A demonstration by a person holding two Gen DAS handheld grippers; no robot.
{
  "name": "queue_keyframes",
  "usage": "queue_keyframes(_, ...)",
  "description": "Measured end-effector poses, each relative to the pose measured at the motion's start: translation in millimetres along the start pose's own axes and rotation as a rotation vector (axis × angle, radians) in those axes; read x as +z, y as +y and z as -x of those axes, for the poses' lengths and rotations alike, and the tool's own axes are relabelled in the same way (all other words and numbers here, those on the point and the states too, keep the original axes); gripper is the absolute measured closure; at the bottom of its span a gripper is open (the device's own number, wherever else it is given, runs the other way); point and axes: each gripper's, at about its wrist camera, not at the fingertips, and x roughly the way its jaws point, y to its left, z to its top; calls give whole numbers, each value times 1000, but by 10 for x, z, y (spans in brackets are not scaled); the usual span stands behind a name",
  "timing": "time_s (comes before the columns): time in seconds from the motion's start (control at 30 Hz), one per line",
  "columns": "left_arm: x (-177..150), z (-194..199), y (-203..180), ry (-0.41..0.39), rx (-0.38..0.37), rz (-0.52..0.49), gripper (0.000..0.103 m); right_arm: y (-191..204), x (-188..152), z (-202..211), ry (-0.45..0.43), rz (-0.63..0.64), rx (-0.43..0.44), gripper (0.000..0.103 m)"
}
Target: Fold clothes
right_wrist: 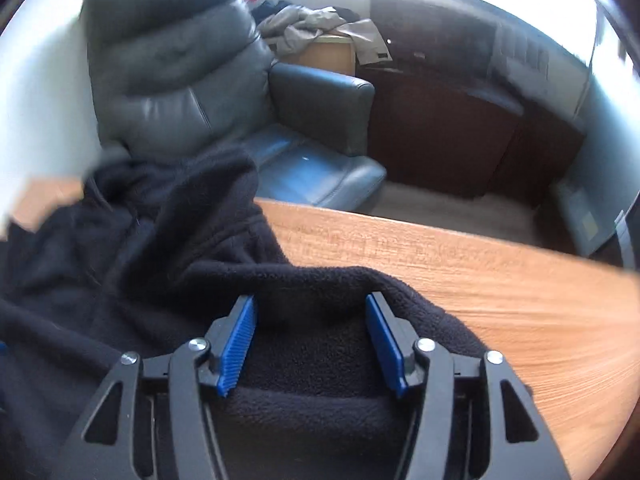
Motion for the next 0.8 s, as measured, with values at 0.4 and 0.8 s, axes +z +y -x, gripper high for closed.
queue_keyframes(0.4,-615,1847,1742,-252,222,432,0,1568,-270,933,-232,196,36,7)
queue_keyframes(0.8,-1475,2589,3531,-346,371,902,0,2702,-658,332,-142,308,124,9)
